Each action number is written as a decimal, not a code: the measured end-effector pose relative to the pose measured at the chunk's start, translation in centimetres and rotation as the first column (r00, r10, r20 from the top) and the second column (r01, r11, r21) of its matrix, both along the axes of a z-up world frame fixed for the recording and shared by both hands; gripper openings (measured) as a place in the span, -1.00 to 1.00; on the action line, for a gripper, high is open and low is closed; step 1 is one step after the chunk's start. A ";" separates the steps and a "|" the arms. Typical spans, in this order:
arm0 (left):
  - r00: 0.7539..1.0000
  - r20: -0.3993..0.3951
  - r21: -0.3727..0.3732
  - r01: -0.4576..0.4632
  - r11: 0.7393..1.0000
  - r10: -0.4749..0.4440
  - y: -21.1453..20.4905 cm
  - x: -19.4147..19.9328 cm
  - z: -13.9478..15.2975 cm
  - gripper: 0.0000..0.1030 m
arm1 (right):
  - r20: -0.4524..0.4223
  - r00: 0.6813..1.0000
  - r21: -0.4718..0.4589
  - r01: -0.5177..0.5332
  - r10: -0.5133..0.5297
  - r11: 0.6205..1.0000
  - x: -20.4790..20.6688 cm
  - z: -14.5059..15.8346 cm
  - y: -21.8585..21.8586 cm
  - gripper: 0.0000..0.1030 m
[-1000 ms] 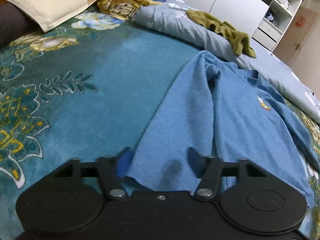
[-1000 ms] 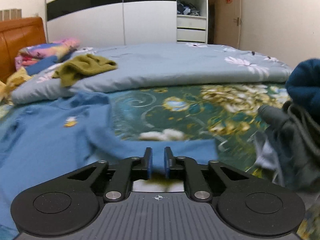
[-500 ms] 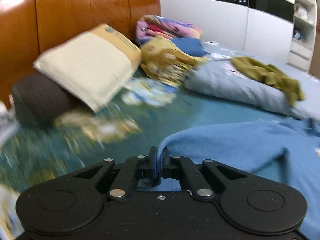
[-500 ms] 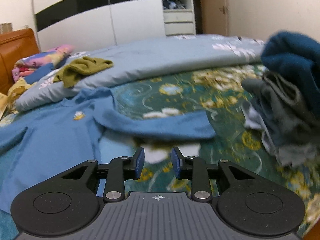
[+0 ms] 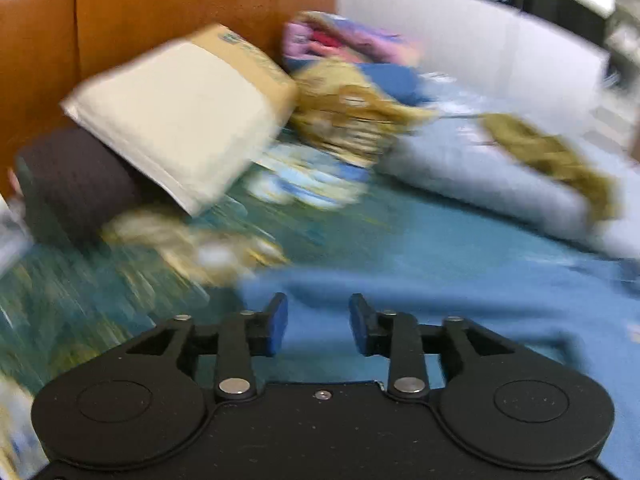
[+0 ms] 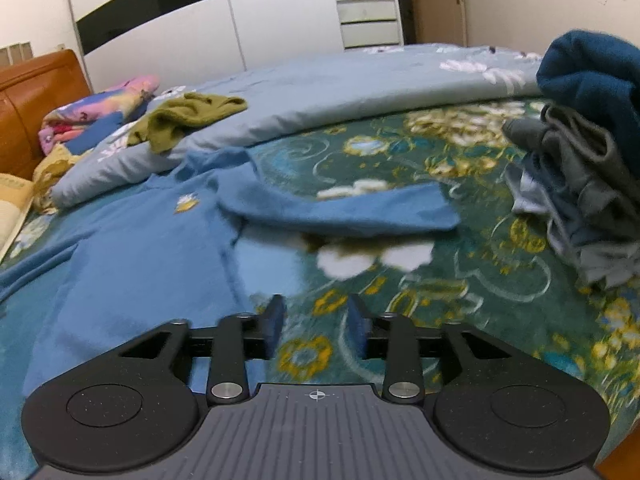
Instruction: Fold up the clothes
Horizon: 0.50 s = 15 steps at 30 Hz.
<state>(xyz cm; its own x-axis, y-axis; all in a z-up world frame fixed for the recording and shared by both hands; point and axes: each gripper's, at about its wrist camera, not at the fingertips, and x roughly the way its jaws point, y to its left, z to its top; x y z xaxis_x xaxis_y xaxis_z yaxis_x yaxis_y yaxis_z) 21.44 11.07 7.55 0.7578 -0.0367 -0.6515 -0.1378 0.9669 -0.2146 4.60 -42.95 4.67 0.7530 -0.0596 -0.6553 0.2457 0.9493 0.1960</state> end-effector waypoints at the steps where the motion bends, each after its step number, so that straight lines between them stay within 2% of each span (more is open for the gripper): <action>1: 0.997 -0.005 -0.080 0.075 0.994 -0.076 -0.8 -1.7 -0.3 -0.03 | -0.002 1.000 0.013 -0.012 0.012 1.000 -0.2 -0.2 0.3 -0.25; 2: 0.988 -0.013 -0.137 0.148 0.979 -0.151 -2.0 -3.7 -0.9 -0.03 | -0.007 0.999 0.026 -0.035 0.035 0.999 -0.3 -0.6 0.7 -0.25; 4: 0.969 -0.032 -0.205 0.233 0.951 -0.245 -4.3 -6.7 -2.3 -0.04 | -0.032 0.998 0.031 -0.048 0.049 0.998 -0.2 -1.3 1.5 -0.25; 7: 0.946 -0.051 -0.296 0.293 0.909 -0.321 -6.9 -9.5 -4.6 -0.06 | -0.044 0.999 0.054 -0.028 0.031 0.998 0.1 -2.1 2.1 -0.25; 15: 0.894 -0.088 -0.359 0.383 0.851 -0.439 -11.6 -9.9 -6.0 -0.06 | -0.077 0.995 0.157 0.077 -0.066 0.985 0.6 -4.2 2.0 -0.26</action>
<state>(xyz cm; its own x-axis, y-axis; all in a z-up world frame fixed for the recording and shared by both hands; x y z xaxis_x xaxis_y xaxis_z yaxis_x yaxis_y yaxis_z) 11.49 -0.53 1.59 0.5118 -0.5513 -0.6589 0.1971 0.8218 -0.5346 5.21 -40.99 0.42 0.7018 -0.0021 -0.7124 0.3306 0.8867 0.3231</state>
